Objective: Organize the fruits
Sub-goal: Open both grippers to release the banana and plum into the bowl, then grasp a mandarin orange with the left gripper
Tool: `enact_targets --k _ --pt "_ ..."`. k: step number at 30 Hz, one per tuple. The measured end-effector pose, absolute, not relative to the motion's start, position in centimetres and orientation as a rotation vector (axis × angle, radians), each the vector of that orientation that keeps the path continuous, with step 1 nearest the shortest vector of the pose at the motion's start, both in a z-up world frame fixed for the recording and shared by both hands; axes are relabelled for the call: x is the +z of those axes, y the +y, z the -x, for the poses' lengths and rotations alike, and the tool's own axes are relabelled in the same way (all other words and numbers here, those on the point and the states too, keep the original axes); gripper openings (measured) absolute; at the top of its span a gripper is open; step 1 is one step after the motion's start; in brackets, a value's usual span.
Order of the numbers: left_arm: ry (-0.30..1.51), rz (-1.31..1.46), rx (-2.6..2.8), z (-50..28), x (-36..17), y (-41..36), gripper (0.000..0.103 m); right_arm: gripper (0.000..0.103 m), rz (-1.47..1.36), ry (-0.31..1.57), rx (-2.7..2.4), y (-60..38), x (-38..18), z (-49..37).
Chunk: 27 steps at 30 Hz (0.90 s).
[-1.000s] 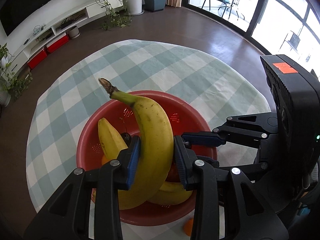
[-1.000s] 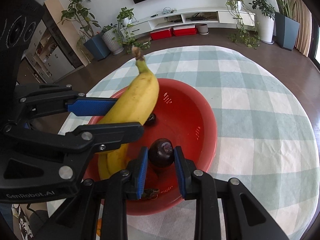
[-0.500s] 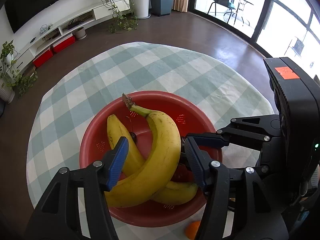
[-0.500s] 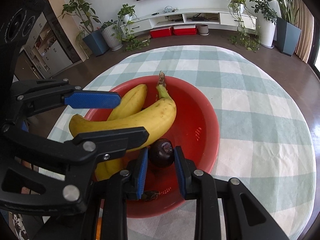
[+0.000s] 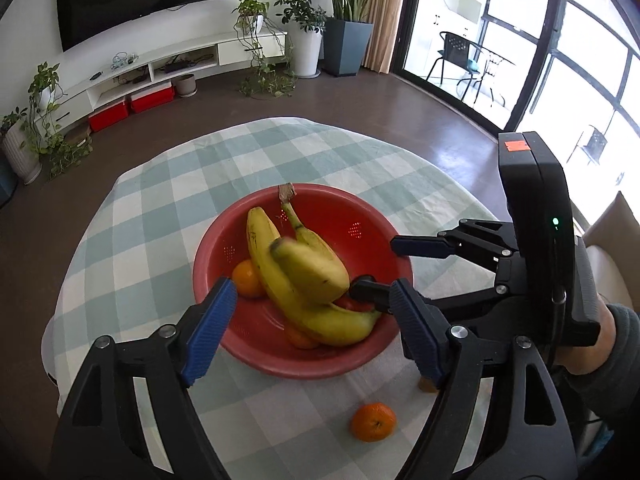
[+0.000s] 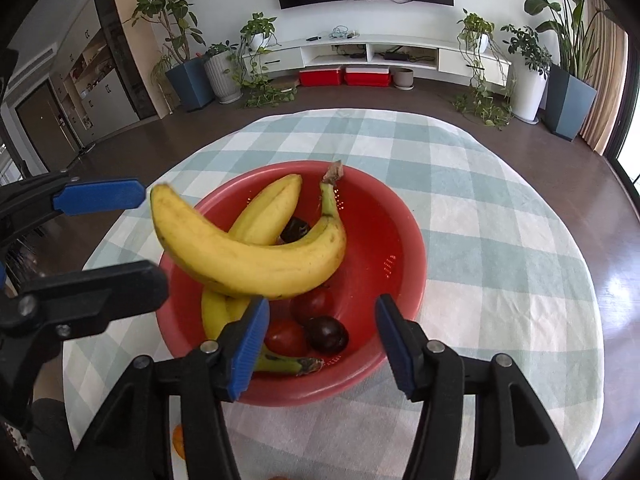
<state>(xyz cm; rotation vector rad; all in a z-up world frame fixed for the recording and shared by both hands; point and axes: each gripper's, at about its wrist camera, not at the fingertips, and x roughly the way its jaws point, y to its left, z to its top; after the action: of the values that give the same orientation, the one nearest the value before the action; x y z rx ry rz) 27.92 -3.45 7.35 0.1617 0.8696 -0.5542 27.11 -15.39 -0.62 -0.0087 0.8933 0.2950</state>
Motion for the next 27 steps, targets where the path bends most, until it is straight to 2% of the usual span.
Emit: enact_targets --k 1,4,9,16,19,27 --pt "0.862 -0.148 -0.555 -27.1 7.3 -2.8 0.081 0.065 0.008 0.891 0.287 -15.5 -0.5 -26.7" --pt "0.849 -0.085 -0.559 -24.8 6.9 -0.9 0.086 0.067 -0.030 0.876 0.277 -16.6 0.0 -25.3" --pt "0.868 -0.004 -0.551 -21.3 4.5 0.9 0.087 0.071 -0.115 0.813 0.264 -18.6 1.3 -21.7" --pt "0.896 0.053 -0.544 -17.1 0.8 1.1 0.093 0.087 -0.235 0.726 0.298 -20.2 1.2 -14.7" --pt "0.880 0.051 -0.522 -15.6 -0.2 1.0 0.098 0.089 -0.265 0.716 0.305 -20.2 0.0 -11.9" --pt "0.869 -0.067 -0.502 -13.6 -1.5 -0.6 0.098 0.089 -0.269 0.746 0.272 -19.3 -3.0 -7.6"
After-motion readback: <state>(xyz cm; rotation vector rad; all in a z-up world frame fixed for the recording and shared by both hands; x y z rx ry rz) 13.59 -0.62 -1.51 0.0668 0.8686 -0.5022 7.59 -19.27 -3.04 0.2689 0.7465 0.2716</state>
